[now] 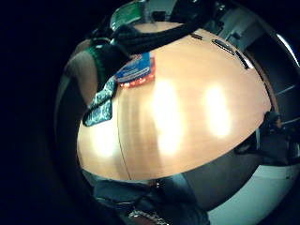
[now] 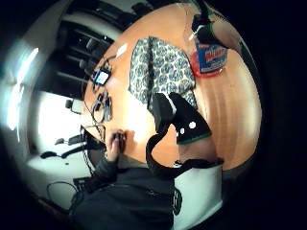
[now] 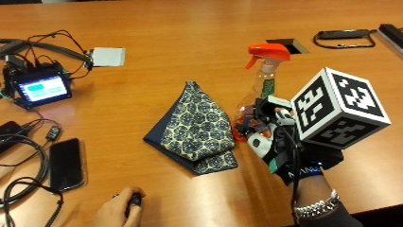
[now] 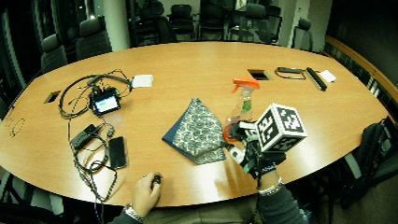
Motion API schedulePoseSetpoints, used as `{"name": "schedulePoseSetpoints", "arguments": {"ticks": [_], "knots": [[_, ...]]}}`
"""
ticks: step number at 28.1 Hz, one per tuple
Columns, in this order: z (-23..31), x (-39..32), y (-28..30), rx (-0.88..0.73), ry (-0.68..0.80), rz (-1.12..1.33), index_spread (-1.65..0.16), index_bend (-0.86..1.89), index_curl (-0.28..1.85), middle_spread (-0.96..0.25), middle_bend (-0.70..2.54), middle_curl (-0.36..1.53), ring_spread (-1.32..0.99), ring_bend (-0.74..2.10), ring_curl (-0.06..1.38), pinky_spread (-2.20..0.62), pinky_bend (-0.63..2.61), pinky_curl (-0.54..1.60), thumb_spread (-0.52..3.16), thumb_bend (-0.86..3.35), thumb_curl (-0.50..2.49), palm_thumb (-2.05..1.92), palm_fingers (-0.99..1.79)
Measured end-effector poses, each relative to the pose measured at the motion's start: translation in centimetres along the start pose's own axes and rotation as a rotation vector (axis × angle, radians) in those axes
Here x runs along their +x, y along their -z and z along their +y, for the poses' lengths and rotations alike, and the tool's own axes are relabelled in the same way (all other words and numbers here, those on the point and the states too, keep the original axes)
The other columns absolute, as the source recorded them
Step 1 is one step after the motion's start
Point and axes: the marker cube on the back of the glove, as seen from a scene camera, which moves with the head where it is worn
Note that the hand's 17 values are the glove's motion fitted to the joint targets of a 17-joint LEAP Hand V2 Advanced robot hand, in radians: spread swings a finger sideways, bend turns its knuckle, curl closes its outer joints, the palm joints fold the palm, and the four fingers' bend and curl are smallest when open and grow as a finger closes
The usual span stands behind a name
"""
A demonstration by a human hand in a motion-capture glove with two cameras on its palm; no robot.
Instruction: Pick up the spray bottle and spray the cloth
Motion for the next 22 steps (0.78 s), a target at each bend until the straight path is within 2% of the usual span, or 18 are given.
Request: {"name": "schedulePoseSetpoints", "arguments": {"ticks": [9, 22], "knots": [[-2.5, 1.3, 0.4, 0.191, -0.22, -0.101, -0.35, 0.18, 0.34, -0.05, 0.2, 0.27, -0.01, 0.34, 0.28, 0.24, 0.24, 0.29, 1.16, 0.06, 0.25, 0.62, 0.9], [-4.2, 4.1, -2.3, 0.268, -0.338, -0.141, -0.3, 0.11, 0.32, -0.06, 0.17, 0.32, -0.03, 0.37, 0.33, 0.17, 0.26, 0.33, 1.17, 0.01, 0.28, 0.66, 0.88]]}}
